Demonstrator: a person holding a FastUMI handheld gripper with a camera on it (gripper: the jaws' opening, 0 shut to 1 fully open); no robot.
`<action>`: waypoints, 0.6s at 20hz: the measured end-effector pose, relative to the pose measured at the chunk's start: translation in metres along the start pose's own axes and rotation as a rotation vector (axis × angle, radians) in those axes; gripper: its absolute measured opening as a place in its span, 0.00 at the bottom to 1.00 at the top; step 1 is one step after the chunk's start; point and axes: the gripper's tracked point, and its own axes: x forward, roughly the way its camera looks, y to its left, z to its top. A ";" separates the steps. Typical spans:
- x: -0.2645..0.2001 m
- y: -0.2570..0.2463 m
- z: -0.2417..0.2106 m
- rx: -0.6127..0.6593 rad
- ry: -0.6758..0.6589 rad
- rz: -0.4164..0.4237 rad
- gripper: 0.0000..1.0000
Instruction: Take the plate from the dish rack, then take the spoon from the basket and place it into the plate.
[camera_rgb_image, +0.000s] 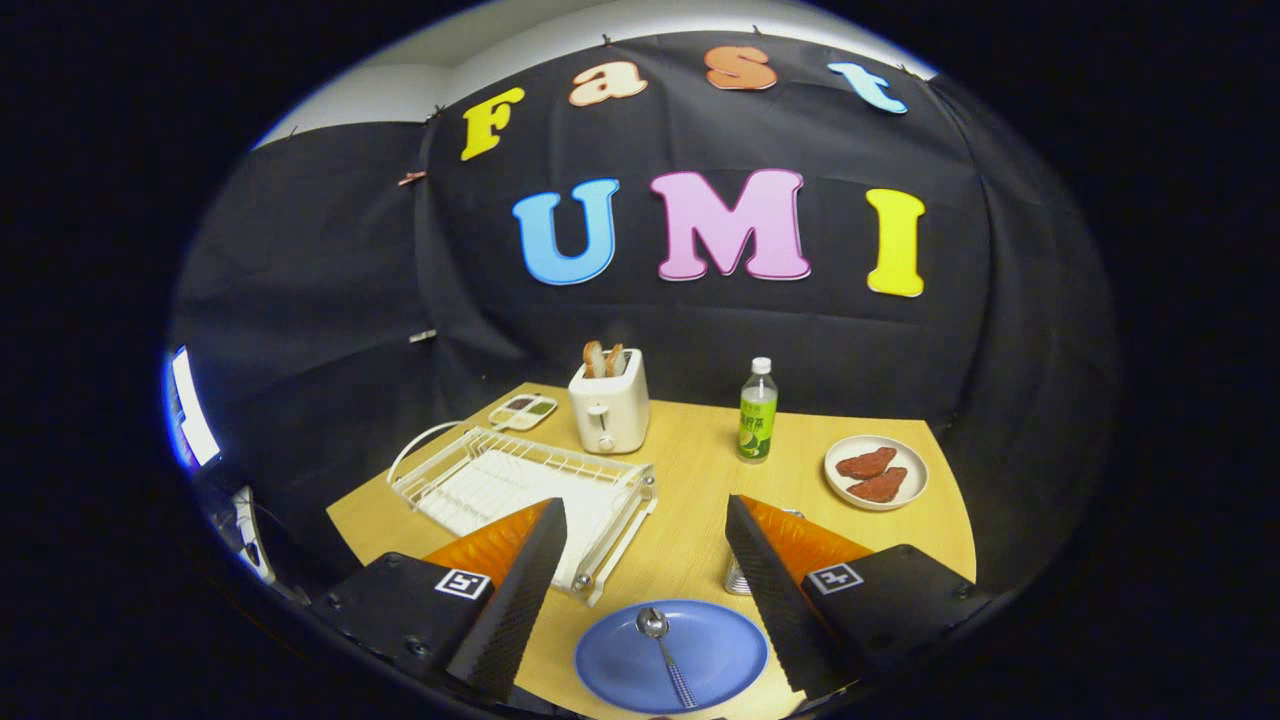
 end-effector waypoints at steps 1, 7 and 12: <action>-0.005 0.000 0.008 0.017 -0.022 -0.031 0.98; -0.060 -0.016 0.048 0.075 -0.179 -0.229 0.99; -0.107 -0.042 0.029 0.098 -0.203 -0.401 0.99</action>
